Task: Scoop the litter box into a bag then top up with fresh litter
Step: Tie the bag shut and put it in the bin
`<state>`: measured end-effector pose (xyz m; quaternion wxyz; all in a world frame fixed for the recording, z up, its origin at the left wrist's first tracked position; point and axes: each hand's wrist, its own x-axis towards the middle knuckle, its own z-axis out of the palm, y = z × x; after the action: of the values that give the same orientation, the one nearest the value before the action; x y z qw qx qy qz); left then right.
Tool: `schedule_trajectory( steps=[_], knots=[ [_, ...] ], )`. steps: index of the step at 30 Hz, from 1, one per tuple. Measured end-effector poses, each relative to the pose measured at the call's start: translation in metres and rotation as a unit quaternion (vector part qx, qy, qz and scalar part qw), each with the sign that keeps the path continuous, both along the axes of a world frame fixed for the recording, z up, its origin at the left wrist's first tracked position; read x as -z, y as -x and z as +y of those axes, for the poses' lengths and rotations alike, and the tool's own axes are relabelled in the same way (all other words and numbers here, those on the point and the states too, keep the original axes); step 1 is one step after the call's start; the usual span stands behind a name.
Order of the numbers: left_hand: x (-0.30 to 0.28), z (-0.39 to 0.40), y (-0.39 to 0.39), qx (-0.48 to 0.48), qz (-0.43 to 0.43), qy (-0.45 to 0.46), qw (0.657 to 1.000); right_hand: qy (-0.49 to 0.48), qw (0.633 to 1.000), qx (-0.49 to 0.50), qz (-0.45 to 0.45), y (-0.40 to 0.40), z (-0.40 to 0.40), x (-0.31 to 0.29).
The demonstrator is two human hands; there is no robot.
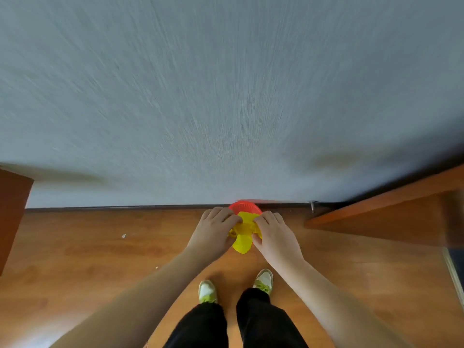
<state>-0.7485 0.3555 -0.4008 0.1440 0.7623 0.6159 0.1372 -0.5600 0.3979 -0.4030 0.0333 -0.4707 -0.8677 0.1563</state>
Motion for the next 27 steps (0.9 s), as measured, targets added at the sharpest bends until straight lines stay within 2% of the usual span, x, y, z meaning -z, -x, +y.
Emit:
schedule_trajectory(
  steps=[5,11,16,19,23,27],
  knots=[
    [0.093,0.022,0.011,0.007,-0.015,-0.020,1.000,-0.004,0.999,0.017,0.048,0.010,0.017,0.099],
    [0.251,0.038,0.022,0.029,-0.026,-0.078,0.996,-0.033,0.994,0.026,0.105,0.025,0.031,0.255],
    [0.381,0.044,0.016,0.015,-0.007,-0.090,0.996,-0.037,0.996,0.017,0.081,0.024,0.045,0.377],
    [0.447,0.049,0.012,0.025,0.040,-0.082,0.996,-0.051,0.997,-0.015,0.049,0.019,0.050,0.442],
    [0.514,0.061,0.009,0.040,0.083,-0.062,0.994,-0.046,0.999,-0.019,0.011,0.013,0.055,0.510],
    [0.555,0.077,0.010,0.060,0.110,-0.040,0.991,-0.028,0.999,-0.012,-0.021,0.015,0.061,0.551]
  ],
)
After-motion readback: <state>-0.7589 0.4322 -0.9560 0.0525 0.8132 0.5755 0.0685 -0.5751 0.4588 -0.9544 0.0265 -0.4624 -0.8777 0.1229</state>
